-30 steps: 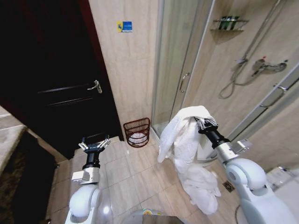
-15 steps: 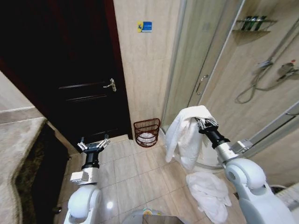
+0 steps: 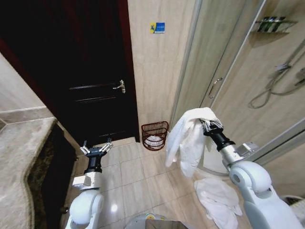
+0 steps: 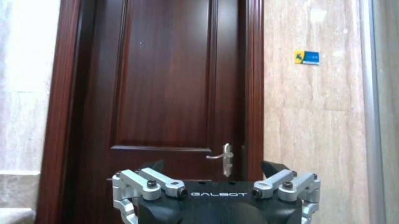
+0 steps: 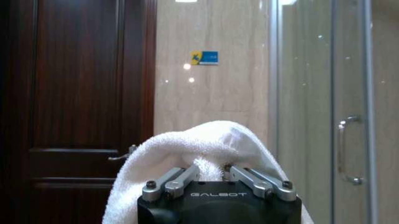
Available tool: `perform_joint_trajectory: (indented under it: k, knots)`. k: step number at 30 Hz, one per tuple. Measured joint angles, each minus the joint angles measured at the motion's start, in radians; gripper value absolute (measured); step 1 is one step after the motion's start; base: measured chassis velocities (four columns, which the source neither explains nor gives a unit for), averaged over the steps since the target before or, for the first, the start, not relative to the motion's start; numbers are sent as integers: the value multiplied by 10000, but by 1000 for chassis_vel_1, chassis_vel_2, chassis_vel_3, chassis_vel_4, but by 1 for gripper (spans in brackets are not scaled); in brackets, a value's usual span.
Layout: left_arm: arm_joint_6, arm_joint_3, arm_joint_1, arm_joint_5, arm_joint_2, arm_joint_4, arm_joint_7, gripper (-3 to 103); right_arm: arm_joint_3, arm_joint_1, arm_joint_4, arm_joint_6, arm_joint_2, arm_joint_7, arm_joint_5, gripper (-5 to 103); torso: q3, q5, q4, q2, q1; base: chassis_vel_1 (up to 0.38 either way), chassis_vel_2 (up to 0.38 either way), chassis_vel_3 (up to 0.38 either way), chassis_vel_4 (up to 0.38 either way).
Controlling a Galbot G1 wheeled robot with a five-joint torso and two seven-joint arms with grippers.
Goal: Discard the used towel into the hamper.
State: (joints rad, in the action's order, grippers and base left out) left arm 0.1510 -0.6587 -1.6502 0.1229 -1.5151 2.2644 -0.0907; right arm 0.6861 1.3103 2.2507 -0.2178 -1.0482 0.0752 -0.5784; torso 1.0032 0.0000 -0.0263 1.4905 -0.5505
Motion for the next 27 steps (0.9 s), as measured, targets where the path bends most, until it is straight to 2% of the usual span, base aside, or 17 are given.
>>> perform_joint_trajectory:
  k: [12,15,27]
  knots:
    - [269,41,-74,-312,8,29,-37,100,131,211,146,9,-112,151,34,9,0,-1,2,0,-1,67,81,-6,-12]
    - [567,39,-110,-491,14,17,-199,100,265,361,51,191,-166,612,16,9,0,2,-1,0,0,24,21,-34,-35]
    - [649,58,-345,-650,-188,248,-211,100,135,360,-286,406,-355,888,219,9,-1,-3,0,1,2,74,100,-74,-94]
